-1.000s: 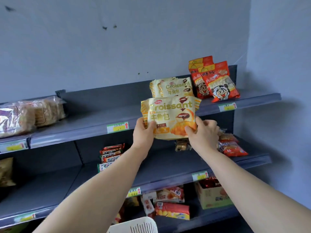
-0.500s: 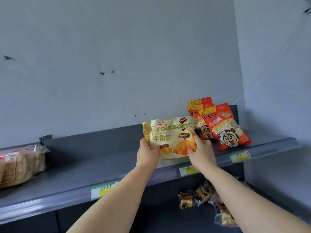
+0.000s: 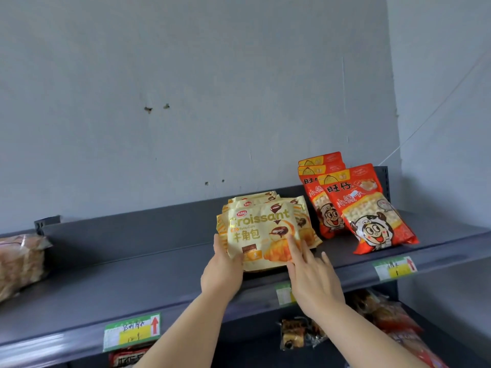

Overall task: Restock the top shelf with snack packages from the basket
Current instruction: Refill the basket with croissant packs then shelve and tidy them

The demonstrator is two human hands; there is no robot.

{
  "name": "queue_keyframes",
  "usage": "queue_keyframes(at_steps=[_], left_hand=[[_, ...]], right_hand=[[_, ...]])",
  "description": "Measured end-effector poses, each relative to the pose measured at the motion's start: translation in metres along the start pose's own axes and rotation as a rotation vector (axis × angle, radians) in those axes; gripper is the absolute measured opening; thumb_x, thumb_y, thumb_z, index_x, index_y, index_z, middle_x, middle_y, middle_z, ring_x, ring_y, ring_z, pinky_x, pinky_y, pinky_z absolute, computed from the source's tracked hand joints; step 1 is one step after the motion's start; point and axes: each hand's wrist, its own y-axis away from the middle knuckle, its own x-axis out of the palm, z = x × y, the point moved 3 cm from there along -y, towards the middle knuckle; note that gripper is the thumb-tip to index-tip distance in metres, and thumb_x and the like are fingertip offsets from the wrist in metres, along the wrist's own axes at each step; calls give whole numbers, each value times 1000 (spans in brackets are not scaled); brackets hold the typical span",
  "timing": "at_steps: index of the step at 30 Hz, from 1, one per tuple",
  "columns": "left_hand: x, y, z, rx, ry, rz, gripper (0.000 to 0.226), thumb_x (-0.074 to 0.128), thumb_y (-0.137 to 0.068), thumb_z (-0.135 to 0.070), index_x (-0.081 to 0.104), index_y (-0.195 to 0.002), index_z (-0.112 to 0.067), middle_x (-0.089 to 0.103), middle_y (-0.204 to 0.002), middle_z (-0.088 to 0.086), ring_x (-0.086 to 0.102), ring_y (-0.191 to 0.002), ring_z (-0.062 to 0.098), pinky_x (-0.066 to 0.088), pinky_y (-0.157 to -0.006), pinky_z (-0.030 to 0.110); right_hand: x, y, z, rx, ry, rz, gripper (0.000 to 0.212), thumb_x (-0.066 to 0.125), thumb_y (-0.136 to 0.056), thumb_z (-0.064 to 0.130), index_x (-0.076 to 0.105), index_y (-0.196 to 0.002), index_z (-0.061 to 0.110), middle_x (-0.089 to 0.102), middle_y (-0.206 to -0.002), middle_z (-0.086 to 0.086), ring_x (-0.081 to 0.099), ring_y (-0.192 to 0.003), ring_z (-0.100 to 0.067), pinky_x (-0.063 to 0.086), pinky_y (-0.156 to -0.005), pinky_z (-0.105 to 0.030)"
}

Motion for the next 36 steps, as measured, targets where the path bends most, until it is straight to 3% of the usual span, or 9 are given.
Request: queue_keyframes(at_steps=[2, 5, 8, 12, 18, 24, 28, 36], left_hand=[[1, 3, 0, 5, 7, -18, 78, 40, -101, -47, -8, -157, -23, 57, -134, 1, 58, -113, 26, 47, -83, 36], [-3, 8, 1, 41, 87, -56, 89, 51, -96, -49, -9, -156, -23, 34, -157, -2, 47, -134, 25, 46, -96, 41], [-8, 18, 2, 143, 126, -101, 87, 54, -97, -44, -6, -157, -27, 14, -164, -6, 27, -146, 20, 37, -109, 43], [-10, 40, 14, 235, 124, -141, 77, 52, -100, -27, 0, -157, -28, 6, -165, -8, 12, -150, 12, 29, -114, 33], [-21, 74, 38, 335, -4, -87, 65, 45, -99, -10, 18, -156, -29, 13, -163, -6, 11, -150, 13, 27, -119, 36], [-38, 112, 67, 417, -433, 12, 62, 45, -102, -23, 15, -156, -28, 10, -165, 0, 2, -152, 24, 13, -123, 43], [-47, 137, 103, 315, -491, 111, 69, 46, -101, -30, 5, -157, -28, 10, -165, -1, 2, -152, 26, 13, -122, 49], [-67, 205, 190, 24, -547, 227, 71, 46, -100, -41, 7, -157, -30, 16, -164, -6, 7, -150, 29, 18, -118, 52]], right_hand=[[2, 1, -1, -3, -9, -15, 62, 16, -104, 40, -19, -153, 24, 16, -161, -8, 39, -137, -22, 14, -120, -41], [4, 5, -4, 16, -70, -18, 61, 14, -103, 43, -15, -154, 25, 10, -162, -10, 19, -147, -23, 7, -121, -40], [4, 8, -6, 29, -126, 14, 63, 18, -103, 45, -12, -154, 25, -7, -163, -9, -2, -150, -21, 0, -121, -38], [0, 22, 3, 48, -105, 57, 64, 20, -103, 46, -14, -153, 25, -17, -161, -6, -15, -149, -20, 1, -122, -43], [-11, 65, 33, 18, -58, 128, 63, 24, -104, 44, -8, -155, 26, -16, -162, -5, -16, -149, -22, -2, -121, -43], [-10, 117, 63, 10, -26, 242, 66, 29, -103, 45, -5, -155, 24, -14, -162, -3, -17, -148, -22, 0, -121, -46], [-6, 148, 80, -38, -22, 301, 66, 31, -103, 43, -1, -156, 23, -9, -163, -4, -14, -149, -23, 1, -121, -47], [6, 219, 119, -170, -59, 447, 64, 30, -103, 44, 3, -156, 22, -5, -163, -4, -10, -150, -23, 5, -121, -47]])
